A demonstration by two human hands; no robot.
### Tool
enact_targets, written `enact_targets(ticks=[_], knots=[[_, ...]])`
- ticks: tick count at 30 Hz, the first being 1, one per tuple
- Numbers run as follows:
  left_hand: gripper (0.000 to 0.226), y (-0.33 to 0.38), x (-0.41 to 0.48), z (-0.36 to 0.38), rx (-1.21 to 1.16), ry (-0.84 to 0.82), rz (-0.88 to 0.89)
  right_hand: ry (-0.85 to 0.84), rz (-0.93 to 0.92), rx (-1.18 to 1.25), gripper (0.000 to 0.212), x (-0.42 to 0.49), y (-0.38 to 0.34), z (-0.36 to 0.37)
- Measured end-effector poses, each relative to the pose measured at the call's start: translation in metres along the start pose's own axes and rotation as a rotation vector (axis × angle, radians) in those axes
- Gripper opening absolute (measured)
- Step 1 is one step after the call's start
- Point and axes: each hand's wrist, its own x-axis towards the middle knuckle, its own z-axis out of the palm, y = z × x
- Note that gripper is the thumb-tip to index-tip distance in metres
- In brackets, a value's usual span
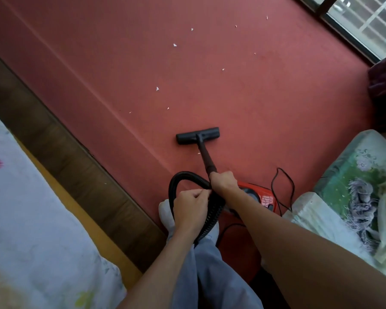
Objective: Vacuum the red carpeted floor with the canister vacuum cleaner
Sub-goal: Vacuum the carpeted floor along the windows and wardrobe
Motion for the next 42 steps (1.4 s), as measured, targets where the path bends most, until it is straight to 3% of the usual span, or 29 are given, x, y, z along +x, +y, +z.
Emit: enact_targets(ticks=[4,7,10,12,19,31,37,42], knots=[[0.026,0.001,0.016,-0.004,-0.129,-0.006,-0.042,0.032,-0.107,-0.102,0.040,0.010,-0.023,0.003],[0.037,-0.001,0.026,-0.015,-0.234,0.005,-0.068,0.037,-0.147,-0.142,0.036,0.009,-0.031,0.009],[0.033,-0.002,0.025,-0.030,-0.282,0.013,-0.103,0.003,-0.154,-0.166,0.035,0.002,-0.034,0.018],[0.041,-0.003,0.027,-0.039,-0.285,0.020,-0.100,-0.019,-0.137,-0.160,0.036,0.001,-0.041,0.027],[0.031,-0.006,0.054,-0.076,-0.218,0.095,-0.069,-0.026,-0.057,-0.085,0.035,0.005,-0.076,0.072],[0.036,0.005,0.119,-0.110,-0.230,0.156,0.019,0.045,-0.133,-0.076,0.037,0.035,-0.156,0.113],[0.034,0.022,0.132,-0.108,-0.230,0.180,-0.005,0.035,-0.135,-0.073,0.042,0.038,-0.172,0.106],[0.035,0.031,0.115,-0.099,-0.245,0.162,-0.055,0.068,-0.060,-0.081,0.044,0.024,-0.144,0.079]])
